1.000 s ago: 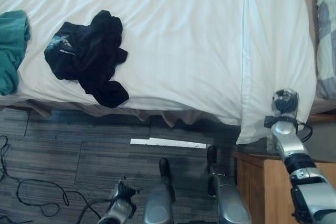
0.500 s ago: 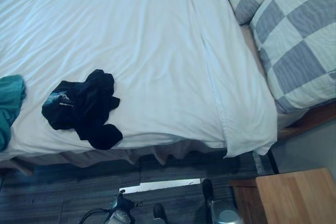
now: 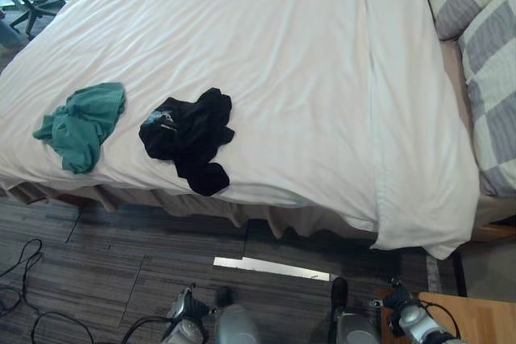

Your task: Tidy up the quilt and then pick up the clothes from the bed and put them into the laundry hamper.

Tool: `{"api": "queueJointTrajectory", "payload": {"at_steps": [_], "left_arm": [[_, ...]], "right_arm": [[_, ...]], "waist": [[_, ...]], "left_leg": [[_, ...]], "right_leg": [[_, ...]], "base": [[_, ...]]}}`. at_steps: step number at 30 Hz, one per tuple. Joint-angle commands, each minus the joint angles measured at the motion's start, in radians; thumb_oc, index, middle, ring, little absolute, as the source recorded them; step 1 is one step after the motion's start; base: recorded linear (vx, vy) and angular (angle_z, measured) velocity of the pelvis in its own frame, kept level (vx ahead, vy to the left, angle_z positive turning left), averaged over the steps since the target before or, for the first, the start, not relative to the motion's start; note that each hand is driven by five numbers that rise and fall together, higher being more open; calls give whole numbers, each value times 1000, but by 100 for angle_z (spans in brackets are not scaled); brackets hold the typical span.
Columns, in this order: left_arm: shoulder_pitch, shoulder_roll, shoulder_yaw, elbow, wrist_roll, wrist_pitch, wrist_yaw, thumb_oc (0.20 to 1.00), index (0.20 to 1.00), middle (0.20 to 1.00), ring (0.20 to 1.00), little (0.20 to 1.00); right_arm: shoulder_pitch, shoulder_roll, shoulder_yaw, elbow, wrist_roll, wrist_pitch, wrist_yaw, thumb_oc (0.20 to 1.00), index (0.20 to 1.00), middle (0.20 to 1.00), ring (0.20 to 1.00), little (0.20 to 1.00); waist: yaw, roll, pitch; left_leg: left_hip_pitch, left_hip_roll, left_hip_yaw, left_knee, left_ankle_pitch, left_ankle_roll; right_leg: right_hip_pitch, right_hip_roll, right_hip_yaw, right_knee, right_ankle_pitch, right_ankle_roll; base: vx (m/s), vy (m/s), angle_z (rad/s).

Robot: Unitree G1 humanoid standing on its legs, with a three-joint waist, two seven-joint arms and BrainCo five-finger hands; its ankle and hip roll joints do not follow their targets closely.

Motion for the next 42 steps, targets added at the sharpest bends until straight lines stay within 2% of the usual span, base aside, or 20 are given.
{"api": "queueJointTrajectory", "payload": {"at_steps": [1,3,4,7,10,12,13,16,18,22,23,24,26,29,32,35,37,38,39,42], "left_arm": [[8,13,-11,-37,45,-12,24,1000,1000,1000,1000,1000],[-6,23,-42,-18,90,0,6,1000,1000,1000,1000,1000],[-30,28,-58,-15,88,-5,-5,1000,1000,1000,1000,1000],[-23,48,-46,-9,80,2,-8,1000,1000,1000,1000,1000],[-5,84,-41,-14,98,23,-25,1000,1000,1000,1000,1000],[-7,78,-48,-8,118,25,-34,1000,1000,1000,1000,1000],[-14,59,-50,27,129,30,-43,1000,1000,1000,1000,1000],[6,26,-56,53,147,34,-22,1000,1000,1000,1000,1000],[-18,7,-51,25,108,24,-4,1000,1000,1000,1000,1000],[-28,1,-65,-12,95,7,2,1000,1000,1000,1000,1000],[-15,-19,-91,-27,120,0,0,1000,1000,1000,1000,1000],[-15,-19,-91,-27,120,0,0,1000,1000,1000,1000,1000],[-21,-29,-109,-41,99,11,3,1000,1000,1000,1000,1000],[-37,-32,-123,-40,67,-13,-3,1000,1000,1000,1000,1000],[-115,9,-100,20,20,-10,-25,1000,1000,1000,1000,1000],[-126,7,-112,20,54,-1,-10,1000,1000,1000,1000,1000],[-106,13,-101,17,60,7,-17,1000,1000,1000,1000,1000],[-106,13,-101,17,60,7,-17,1000,1000,1000,1000,1000],[-77,13,-86,14,54,13,-19,1000,1000,1000,1000,1000],[-36,23,-38,62,39,28,-16,1000,1000,1000,1000,1000]], "right_arm": [[57,18,11,-22,-25,-7,9,1000,1000,1000,1000,1000],[100,41,-28,3,-9,1,22,1000,1000,1000,1000,1000],[84,43,-38,25,-12,14,23,1000,1000,1000,1000,1000],[74,61,-51,34,3,20,15,1000,1000,1000,1000,1000],[101,87,-11,0,13,-6,10,1000,1000,1000,1000,1000],[103,88,-6,1,12,-7,2,1000,1000,1000,1000,1000],[88,85,3,7,16,-5,-2,1000,1000,1000,1000,1000],[74,74,13,5,32,-12,-14,1000,1000,1000,1000,1000],[23,54,61,3,-21,-2,-39,1000,1000,1000,1000,1000],[1,32,46,21,-38,11,-48,1000,1000,1000,1000,1000],[3,21,48,6,-56,12,-48,1000,1000,1000,1000,1000],[3,21,48,5,-56,12,-48,1000,1000,1000,1000,1000],[24,-5,94,3,-106,8,-40,1000,1000,1000,1000,1000],[17,14,66,-6,-67,2,-17,1000,1000,1000,1000,1000],[-15,70,5,-66,16,8,2,1000,1000,1000,1000,1000],[-40,112,51,-92,17,1,8,1000,1000,1000,1000,1000],[-45,127,121,-140,1,-23,28,1000,1000,1000,1000,1000],[-45,127,121,-140,1,-23,28,1000,1000,1000,1000,1000],[-35,120,150,-188,1,-39,37,1000,1000,1000,1000,1000],[-41,123,171,-211,-2,-44,36,1000,1000,1000,1000,1000]], "waist": [[-5,-8,-24],[-18,-2,-61],[-15,-29,-56],[6,-45,-36],[-54,-46,-14],[-69,-49,-7],[-81,-58,7],[-72,-50,6],[-26,-77,60],[-33,-65,53],[-42,-38,31],[-40,-38,32],[-34,-3,-6],[-43,0,-27],[-96,-31,-34],[-96,-48,-23],[-82,-36,-13],[-82,-36,-13],[-62,-18,-12],[-24,-21,-18]], "left_leg": [[32,27,-1,-67,141,-3],[74,33,67,-137,132,-23],[69,-7,70,-103,99,-23],[93,-39,129,-80,56,4],[147,-132,188,-143,47,78],[157,-166,195,-138,29,87],[179,-254,224,-49,-65,115],[125,-283,219,136,-113,120],[-78,-282,156,563,17,-3],[-78,-187,107,555,7,16],[-19,-86,95,409,10,27],[-16,-85,97,408,10,27],[120,10,-35,50,38,28],[167,-18,-153,19,-15,-7],[200,-105,-58,9,-154,-8],[208,-137,17,0,-154,19],[204,-197,20,-52,-120,71],[204,-197,20,-53,-120,71],[186,-253,-11,-79,-90,112],[187,-316,-22,-125,-62,138]], "right_leg": [[49,-207,40,52,-126,180],[54,-258,28,80,-87,180],[36,-327,17,142,69,180],[5,-385,-79,233,102,180],[-102,-60,-34,386,-132,129],[-110,12,-27,349,-153,136],[-89,57,-82,274,-182,76],[-28,62,-118,214,-246,-3],[13,23,-90,191,-241,-46],[14,-26,-95,176,-213,-4],[5,-73,-76,168,-202,39],[7,-73,-74,168,-202,39],[-22,-151,-5,135,-166,141],[-33,-197,69,125,-116,168],[-101,-284,93,129,76,180],[-141,-300,35,134,94,180],[-124,-160,83,199,-30,153],[-125,-160,83,199,-30,153],[-98,-32,125,273,-129,120],[-48,50,100,259,-187,66]], "base": [[144,335,37],[248,627,51],[171,441,33],[101,474,-5],[94,646,-18],[113,355,-10],[211,497,16],[157,244,19],[8,123,-9],[55,306,-10],[102,561,-17],[197,979,-25],[216,993,-28],[120,594,-62],[7,526,-25],[-146,318,-44],[-153,490,-61],[-185,585,-14],[-121,391,-21],[-103,230,27]]}}
